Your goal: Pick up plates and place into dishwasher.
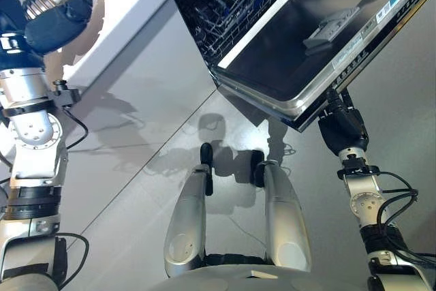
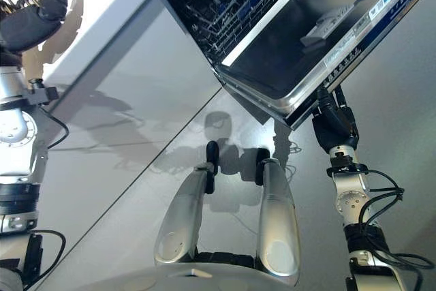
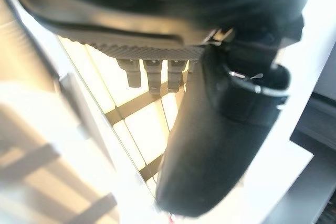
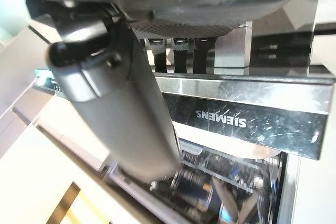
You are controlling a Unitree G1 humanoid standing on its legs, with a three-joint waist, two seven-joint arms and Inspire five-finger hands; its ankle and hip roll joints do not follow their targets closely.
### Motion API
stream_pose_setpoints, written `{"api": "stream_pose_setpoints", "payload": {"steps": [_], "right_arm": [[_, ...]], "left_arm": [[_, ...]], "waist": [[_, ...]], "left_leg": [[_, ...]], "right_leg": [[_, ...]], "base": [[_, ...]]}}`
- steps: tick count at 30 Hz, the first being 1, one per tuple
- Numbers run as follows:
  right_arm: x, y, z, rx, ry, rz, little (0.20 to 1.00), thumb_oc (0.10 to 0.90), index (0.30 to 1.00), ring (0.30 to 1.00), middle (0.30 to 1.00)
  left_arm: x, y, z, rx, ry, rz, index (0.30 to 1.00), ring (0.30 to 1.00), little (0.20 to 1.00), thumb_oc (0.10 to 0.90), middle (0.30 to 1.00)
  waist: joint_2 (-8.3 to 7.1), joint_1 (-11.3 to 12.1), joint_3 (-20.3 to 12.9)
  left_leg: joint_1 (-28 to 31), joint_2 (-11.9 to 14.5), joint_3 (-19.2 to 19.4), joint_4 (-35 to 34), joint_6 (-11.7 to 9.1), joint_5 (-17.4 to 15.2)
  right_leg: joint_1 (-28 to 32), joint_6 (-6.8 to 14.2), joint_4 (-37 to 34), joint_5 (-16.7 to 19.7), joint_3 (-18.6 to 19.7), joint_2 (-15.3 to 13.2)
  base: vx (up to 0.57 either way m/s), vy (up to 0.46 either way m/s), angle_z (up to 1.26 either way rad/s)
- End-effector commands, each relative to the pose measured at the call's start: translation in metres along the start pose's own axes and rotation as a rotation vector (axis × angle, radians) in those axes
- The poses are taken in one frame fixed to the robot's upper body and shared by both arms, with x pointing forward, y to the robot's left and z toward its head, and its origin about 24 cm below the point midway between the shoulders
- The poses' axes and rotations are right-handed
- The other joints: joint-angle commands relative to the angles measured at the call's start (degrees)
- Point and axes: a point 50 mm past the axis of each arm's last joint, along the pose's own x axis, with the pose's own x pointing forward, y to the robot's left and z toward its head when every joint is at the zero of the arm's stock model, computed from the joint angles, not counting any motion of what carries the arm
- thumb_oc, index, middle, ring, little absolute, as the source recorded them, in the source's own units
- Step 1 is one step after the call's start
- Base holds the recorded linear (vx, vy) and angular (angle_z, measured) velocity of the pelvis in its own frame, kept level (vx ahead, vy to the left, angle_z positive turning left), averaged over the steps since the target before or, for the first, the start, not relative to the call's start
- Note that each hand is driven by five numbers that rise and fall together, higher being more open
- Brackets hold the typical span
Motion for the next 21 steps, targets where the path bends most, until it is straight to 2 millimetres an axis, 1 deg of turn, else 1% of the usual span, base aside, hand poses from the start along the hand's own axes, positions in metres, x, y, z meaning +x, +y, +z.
{"api": "stream_pose_setpoints", "payload": {"steps": [1,2,3,4,5,9,12,13,18,21], "right_arm": [[0.049,0.175,-0.04,-0.034,0.136,0.894,0.9,0.8,0.9,0.9,0.9],[0.046,0.187,-0.044,-0.014,0.147,0.951,0.9,0.8,0.9,0.9,0.9],[0.045,0.189,-0.045,-0.012,0.15,0.957,0.9,0.8,0.9,0.9,0.9],[0.04,0.204,-0.05,0.003,0.173,1.031,0.9,0.8,0.9,0.9,0.9],[0.038,0.212,-0.052,0.001,0.184,1.067,0.9,0.8,0.9,0.9,0.9],[0.029,0.238,-0.056,-0.001,0.216,1.172,0.9,0.8,0.9,0.9,0.9],[0.022,0.25,-0.059,0.031,0.241,1.228,0.9,0.8,0.9,0.9,0.9],[0.021,0.251,-0.059,0.036,0.242,1.233,0.9,0.8,0.9,0.9,0.9],[0.009,0.271,-0.06,0.141,0.282,1.313,0.9,0.8,0.9,0.9,0.9],[0.005,0.282,-0.06,0.181,0.287,1.351,0.9,0.8,0.9,0.9,0.9]], "left_arm": [[-0.01,-0.016,0.0,-0.042,0.006,-0.029,0.9,0.9,0.9,0.8,0.9],[-0.01,-0.018,-0.001,-0.043,0.01,-0.03,0.9,0.9,0.9,0.8,0.9],[-0.01,-0.018,-0.001,-0.043,0.01,-0.03,0.9,0.9,0.9,0.8,0.9],[-0.01,-0.02,-0.002,-0.046,0.016,-0.036,0.9,0.9,0.9,0.8,0.9],[-0.01,-0.022,-0.002,-0.046,0.018,-0.039,0.9,0.9,0.9,0.8,0.9],[-0.012,-0.025,-0.004,-0.049,0.032,-0.052,0.9,0.9,0.9,0.8,0.9],[-0.013,-0.025,-0.005,-0.06,0.042,-0.05,0.9,0.9,0.9,0.8,0.9],[-0.013,-0.025,-0.006,-0.06,0.043,-0.051,0.9,0.9,0.9,0.8,0.9],[-0.013,-0.027,-0.007,-0.066,0.049,-0.064,0.9,0.9,0.9,0.8,0.9],[-0.011,-0.029,-0.008,-0.072,0.051,-0.069,0.9,0.9,0.9,0.8,0.9]], "waist": [[0.2,3.73,-0.51],[0.19,3.9,-0.51],[0.14,3.92,-0.51],[0.08,4.11,-0.51],[0.04,4.17,-0.51],[-0.18,4.72,-0.51],[-0.29,5.21,-0.51],[-0.29,5.25,-0.51],[-0.33,5.87,-0.51],[-0.34,6.25,-0.51]], "left_leg": [[4.16,-6.85,3.75,-0.2,5.76,-5.1],[3.51,-6.89,3.72,0.45,5.89,-5.29],[3.39,-6.89,3.74,0.58,5.91,-5.34],[3.11,-6.99,3.66,0.91,6.06,-5.45],[2.95,-6.98,3.71,1.03,6.1,-5.45],[3.49,-7.21,3.6,0.9,6.21,-5.27],[4.22,-7.42,3.29,0.64,6.23,-5.07],[4.34,-7.44,3.24,0.57,6.24,-5.05],[6.14,-7.66,2.69,-0.9,6.33,-4.5],[7.54,-7.73,2.38,-1.81,6.35,-4.26]], "right_leg": [[0.23,1.1,0.45,0.87,0.65,1.53],[-0.24,0.97,0.95,0.8,0.61,1.52],[-0.36,0.94,1.09,0.74,0.65,1.52],[-0.57,0.83,1.36,0.67,0.72,1.66],[-0.74,0.78,1.49,0.66,0.76,1.74],[-0.14,0.57,1.03,0.87,0.75,1.9],[0.78,0.5,0.44,1.13,0.52,1.89],[0.9,0.49,0.37,1.16,0.49,1.89],[2.74,0.54,-1.11,1.55,0.14,1.81],[4.2,0.52,-2.14,1.72,-0.05,1.74]], "base": [[0.03,0.003,-0.52],[0.02,0.001,-0.42],[0.04,0.009,-0.17],[0.03,0.013,0.07],[0.05,0.023,0.14],[0.04,0.021,0.07],[0.04,0.007,0.01],[0.0,0.0,0.0],[0.0,-0.001,0.03],[0.0,0.002,0.29]]}}
